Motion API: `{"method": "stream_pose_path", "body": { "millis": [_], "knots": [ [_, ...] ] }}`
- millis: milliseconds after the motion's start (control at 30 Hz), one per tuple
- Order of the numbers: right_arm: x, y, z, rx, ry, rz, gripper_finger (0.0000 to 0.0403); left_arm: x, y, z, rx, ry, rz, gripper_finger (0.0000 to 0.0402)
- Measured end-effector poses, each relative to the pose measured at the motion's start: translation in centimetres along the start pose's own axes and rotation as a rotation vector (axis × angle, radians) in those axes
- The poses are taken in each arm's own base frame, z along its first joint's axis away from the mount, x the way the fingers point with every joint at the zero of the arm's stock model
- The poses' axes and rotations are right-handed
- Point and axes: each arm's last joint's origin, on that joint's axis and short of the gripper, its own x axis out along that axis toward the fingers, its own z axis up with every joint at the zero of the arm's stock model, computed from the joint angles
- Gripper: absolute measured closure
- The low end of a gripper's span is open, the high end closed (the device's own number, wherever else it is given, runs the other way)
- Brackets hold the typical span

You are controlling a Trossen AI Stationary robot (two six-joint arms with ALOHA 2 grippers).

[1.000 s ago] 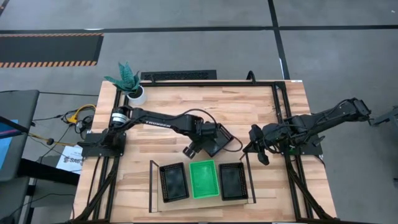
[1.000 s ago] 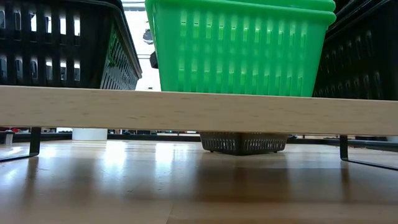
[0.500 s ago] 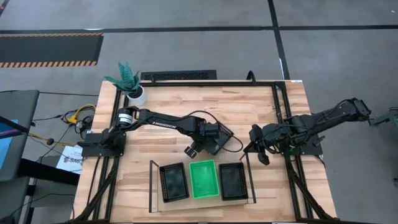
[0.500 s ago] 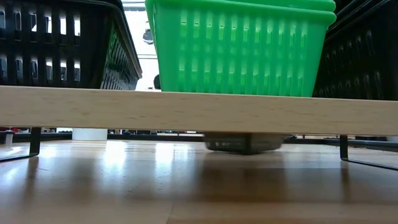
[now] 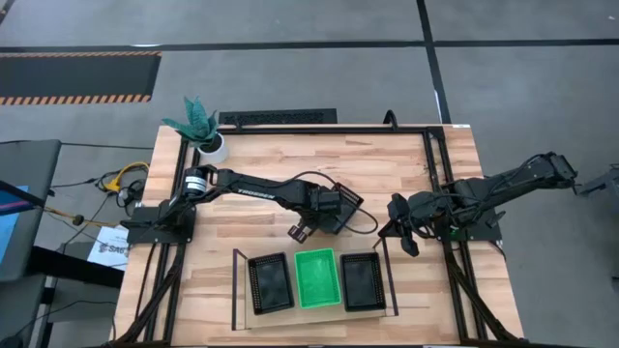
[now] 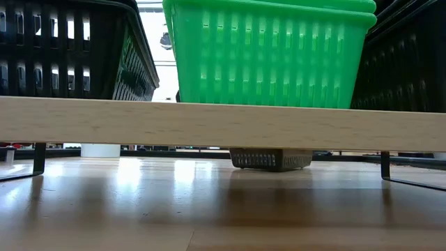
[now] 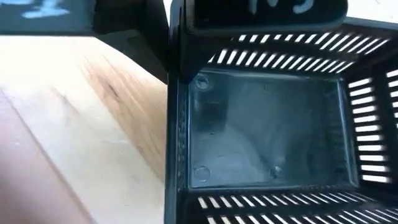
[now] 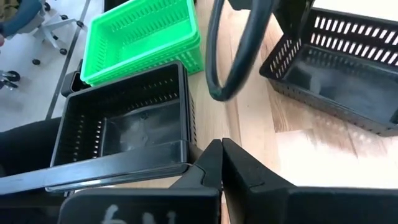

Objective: Stack baskets on shelf by color
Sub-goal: Stack the black bin on the black bin on the shelf

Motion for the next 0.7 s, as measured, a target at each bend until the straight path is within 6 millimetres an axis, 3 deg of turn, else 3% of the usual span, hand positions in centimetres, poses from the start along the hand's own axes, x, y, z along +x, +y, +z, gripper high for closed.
{"method": "stream_pose_path", "body": {
  "millis": [133, 300, 533, 700],
  "knots": [
    [0.0, 0.0, 0.0, 0.005, -0.002, 0.0, 0.0379, -0.1, 0.2, -0.1, -0.051, 0.033, 0.049, 0.0399],
    [0.0, 0.0, 0.0, 0.026, -0.001, 0.001, 0.0376, -1.9, 1.1, 0.7, -0.149, 0.037, 0.122, 0.0401],
    [0.0, 0.0, 0.1, 0.036, -0.006, 0.003, 0.0381, -6.2, 2.5, 1.8, -0.258, 0.079, 0.282, 0.0401],
    [0.0, 0.0, 0.1, 0.077, -0.008, 0.004, 0.0381, -10.1, 1.6, 3.0, -0.362, 0.081, 0.306, 0.0401]
  ]
}}
